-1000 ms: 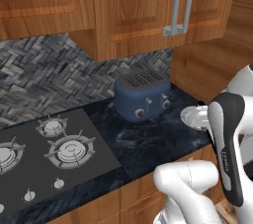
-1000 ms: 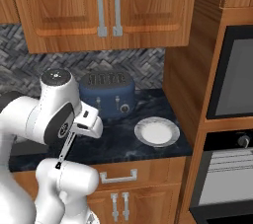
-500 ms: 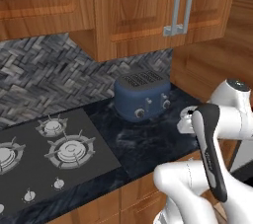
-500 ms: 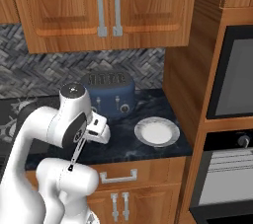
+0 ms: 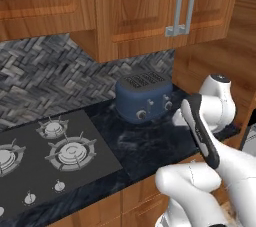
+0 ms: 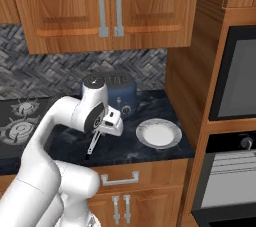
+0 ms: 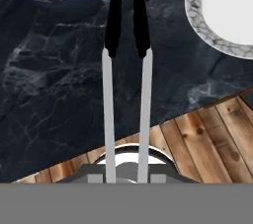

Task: Pick up the tongs from the counter and place them near the plate next to the oven.

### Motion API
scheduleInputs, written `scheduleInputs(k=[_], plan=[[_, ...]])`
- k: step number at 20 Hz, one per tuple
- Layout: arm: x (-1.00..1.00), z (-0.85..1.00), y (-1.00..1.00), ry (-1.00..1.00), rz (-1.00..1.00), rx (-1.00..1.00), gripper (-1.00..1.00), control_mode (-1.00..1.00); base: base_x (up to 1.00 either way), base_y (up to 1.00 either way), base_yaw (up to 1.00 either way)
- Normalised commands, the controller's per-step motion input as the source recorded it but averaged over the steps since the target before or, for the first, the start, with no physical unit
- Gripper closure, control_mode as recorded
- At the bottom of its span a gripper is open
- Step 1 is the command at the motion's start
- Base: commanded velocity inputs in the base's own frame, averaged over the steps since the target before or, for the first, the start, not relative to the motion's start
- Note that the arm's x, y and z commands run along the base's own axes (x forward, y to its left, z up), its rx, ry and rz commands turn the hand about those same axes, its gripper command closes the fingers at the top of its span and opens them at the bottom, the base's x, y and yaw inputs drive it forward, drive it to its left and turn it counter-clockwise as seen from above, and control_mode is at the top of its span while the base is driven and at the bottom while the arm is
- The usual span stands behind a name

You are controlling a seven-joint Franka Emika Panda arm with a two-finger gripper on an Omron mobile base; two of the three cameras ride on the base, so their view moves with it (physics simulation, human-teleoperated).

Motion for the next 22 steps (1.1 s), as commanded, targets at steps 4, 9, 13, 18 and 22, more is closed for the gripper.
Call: scheduleInputs(k=[4, 9, 13, 18, 22], plan=[[0.19, -0.12, -0.25, 0.08, 0.05, 0.0, 1.0, -1.0, 0.0, 0.0, 0.0], [0.22, -0.17, -0.22, 0.08, 0.21, 0.0, 1.0, -1.0, 0.0, 0.0, 0.0], [0.43, -0.17, -0.09, 0.02, 0.26, 0.0, 1.0, -1.0, 0.0, 0.0, 0.0], [0.02, -0.25, 0.0, 0.01, 0.24, -0.01, 1.0, -1.0, 0.0, 0.0, 0.0], [0.05, -0.48, 0.0, 0.0, 0.07, -0.03, 1.0, -1.0, 0.0, 0.0, 0.0]])
